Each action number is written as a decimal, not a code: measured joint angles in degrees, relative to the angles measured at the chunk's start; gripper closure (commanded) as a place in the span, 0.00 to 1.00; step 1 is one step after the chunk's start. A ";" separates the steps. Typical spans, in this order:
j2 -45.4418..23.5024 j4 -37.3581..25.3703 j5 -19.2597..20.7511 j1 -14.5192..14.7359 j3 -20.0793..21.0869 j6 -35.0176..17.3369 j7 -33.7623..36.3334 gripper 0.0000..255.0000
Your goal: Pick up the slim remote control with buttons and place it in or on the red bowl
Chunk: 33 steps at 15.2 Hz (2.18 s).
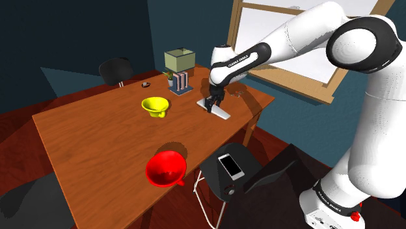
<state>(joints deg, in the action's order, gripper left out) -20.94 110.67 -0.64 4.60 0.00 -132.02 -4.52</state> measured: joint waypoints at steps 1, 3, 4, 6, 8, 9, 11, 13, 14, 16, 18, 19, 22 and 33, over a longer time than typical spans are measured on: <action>0.27 -0.18 0.01 0.03 0.01 0.46 0.04 1.00; 1.01 0.33 0.19 1.02 0.39 0.69 1.51 1.00; 1.63 1.05 0.34 1.88 0.74 0.58 2.77 1.00; 2.39 2.07 0.66 3.63 1.48 0.31 5.39 1.00; 3.18 3.63 0.94 5.21 2.17 -0.47 7.82 1.00; 3.35 3.89 1.11 6.11 2.57 -0.55 9.21 1.00; 3.85 4.71 1.38 7.71 3.30 -0.87 11.71 1.00; 4.64 5.47 1.72 9.63 4.21 -0.86 14.71 1.00; 4.59 5.41 1.90 10.50 4.61 -0.86 16.09 1.00; 4.44 5.30 2.28 12.34 5.45 -0.87 18.98 1.00; 3.65 4.55 2.70 14.06 6.18 -0.89 21.68 1.00; 3.37 3.93 2.87 14.85 6.52 -0.54 22.90 1.00; 3.35 3.35 3.39 17.41 7.64 0.02 26.83 1.00; -2.85 -3.81 5.99 26.31 10.48 1.26 39.73 1.00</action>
<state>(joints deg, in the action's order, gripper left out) -23.79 106.86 5.35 30.91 10.48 -130.76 35.21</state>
